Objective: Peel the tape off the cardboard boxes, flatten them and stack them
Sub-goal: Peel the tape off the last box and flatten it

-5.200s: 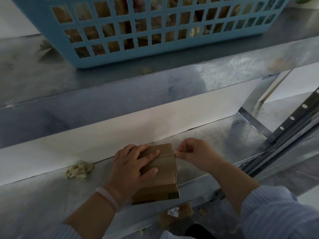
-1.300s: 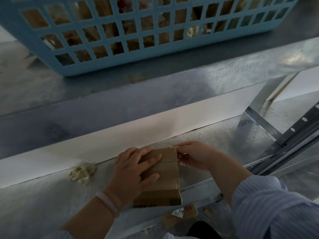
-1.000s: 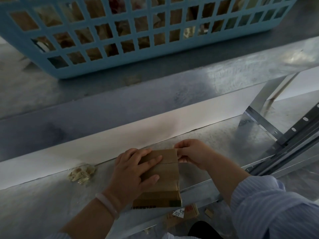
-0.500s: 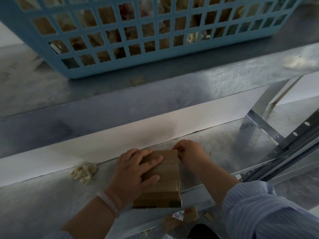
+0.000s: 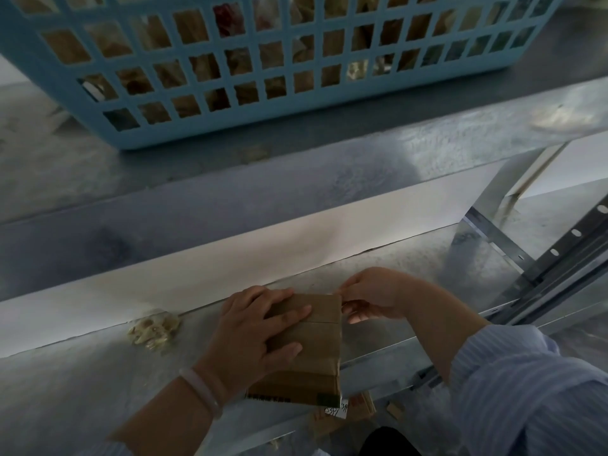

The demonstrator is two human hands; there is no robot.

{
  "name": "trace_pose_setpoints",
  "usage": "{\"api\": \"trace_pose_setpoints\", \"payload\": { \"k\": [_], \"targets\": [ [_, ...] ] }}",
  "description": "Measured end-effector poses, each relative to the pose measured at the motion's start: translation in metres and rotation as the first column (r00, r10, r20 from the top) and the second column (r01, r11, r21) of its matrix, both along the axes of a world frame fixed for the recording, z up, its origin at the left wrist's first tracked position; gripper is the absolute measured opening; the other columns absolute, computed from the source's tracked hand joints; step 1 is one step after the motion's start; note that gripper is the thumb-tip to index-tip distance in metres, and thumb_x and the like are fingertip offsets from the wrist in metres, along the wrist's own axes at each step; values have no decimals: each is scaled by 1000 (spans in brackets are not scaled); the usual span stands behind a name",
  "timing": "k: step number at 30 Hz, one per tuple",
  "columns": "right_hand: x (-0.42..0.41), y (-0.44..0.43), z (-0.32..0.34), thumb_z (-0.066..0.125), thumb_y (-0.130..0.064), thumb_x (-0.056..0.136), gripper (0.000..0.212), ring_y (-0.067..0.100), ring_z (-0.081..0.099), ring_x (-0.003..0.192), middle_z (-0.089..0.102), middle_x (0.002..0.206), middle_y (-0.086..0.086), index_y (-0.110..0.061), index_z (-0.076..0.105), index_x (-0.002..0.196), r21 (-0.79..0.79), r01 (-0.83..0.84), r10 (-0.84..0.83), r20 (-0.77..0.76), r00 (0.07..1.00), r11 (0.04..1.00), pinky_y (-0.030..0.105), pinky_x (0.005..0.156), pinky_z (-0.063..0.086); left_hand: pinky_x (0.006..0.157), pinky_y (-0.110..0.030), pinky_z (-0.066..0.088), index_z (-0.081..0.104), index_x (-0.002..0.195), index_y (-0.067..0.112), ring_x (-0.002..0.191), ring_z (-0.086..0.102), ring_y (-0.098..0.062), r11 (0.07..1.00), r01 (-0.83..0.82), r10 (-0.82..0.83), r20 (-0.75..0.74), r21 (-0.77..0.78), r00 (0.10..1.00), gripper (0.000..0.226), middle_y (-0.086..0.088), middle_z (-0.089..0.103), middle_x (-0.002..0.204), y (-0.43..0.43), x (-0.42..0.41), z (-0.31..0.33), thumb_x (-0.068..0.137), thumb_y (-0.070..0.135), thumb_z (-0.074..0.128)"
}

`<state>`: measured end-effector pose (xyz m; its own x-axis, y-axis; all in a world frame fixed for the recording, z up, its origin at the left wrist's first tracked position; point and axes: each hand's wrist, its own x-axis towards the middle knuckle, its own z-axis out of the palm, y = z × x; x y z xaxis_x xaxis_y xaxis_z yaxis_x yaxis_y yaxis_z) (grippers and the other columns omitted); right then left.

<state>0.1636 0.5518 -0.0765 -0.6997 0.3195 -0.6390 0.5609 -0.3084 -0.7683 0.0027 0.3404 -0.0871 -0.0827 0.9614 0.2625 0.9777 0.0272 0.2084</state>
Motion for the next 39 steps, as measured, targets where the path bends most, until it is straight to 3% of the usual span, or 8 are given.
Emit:
{"api": "trace_pose_setpoints", "payload": {
  "k": [7,11,18,24,30,33,37,39],
  "targets": [
    [-5,-3,-10,63,-2,90,8,13,62,63,63,72,7,-7,66,85,258,-78,61,74,995,963,27,67,59,97,-42,37,50,133,47,120,45,-19,1000,18,-17,2,-10,1000,50,12,48,139,3,0,-1,89,66,38],
    [-5,-3,-23,71,-14,86,16,10,66,62,67,74,-2,-22,62,76,593,-170,50,213,976,787,24,64,58,96,-43,37,51,133,46,120,43,-19,1000,15,-15,14,-4,1000,50,12,49,138,2,-1,-2,89,65,39],
    [6,12,-20,74,-20,80,12,10,64,71,65,69,-10,-26,65,74,794,192,-293,-19,956,576,8,54,38,98,-44,36,48,135,48,123,42,-18,1000,-8,9,26,-5,1000,51,13,47,139,3,1,-4,90,68,37],
    [19,31,-18,67,-18,88,18,12,62,89,72,105,0,-21,75,103,827,192,-342,0,940,528,14,78,39,100,-44,37,38,143,41,121,41,-12,997,-72,69,84,26,994,64,14,49,135,4,10,-4,87,72,37],
    [12,1,-3,52,-22,99,37,15,40,135,45,147,0,-24,56,136,852,131,-201,-31,979,506,19,106,25,107,-31,28,27,144,43,119,36,-2,978,-197,209,349,-68,913,80,25,41,126,9,25,4,75,74,52],
    [6,-45,24,48,-40,99,44,9,34,138,37,150,-13,-36,44,142,902,85,0,-94,996,423,28,114,27,101,-30,41,38,137,47,114,43,5,976,-198,209,624,-89,753,63,30,42,123,7,21,15,78,46,59],
    [-8,-83,26,38,-69,90,72,10,9,148,14,160,-15,-39,18,152,928,-341,375,264,889,154,32,118,-5,97,-23,49,58,119,35,117,54,1,953,-297,189,888,-62,420,57,13,60,126,-2,8,25,87,-11,49],
    [-9,-83,13,28,-80,83,83,12,7,149,14,161,-11,-37,17,153,925,-381,397,346,850,10,31,114,-15,88,-19,50,62,115,27,115,58,-5,921,-387,175,936,-46,304,53,7,64,122,-10,4,29,89,-16,46]
  ]
}}
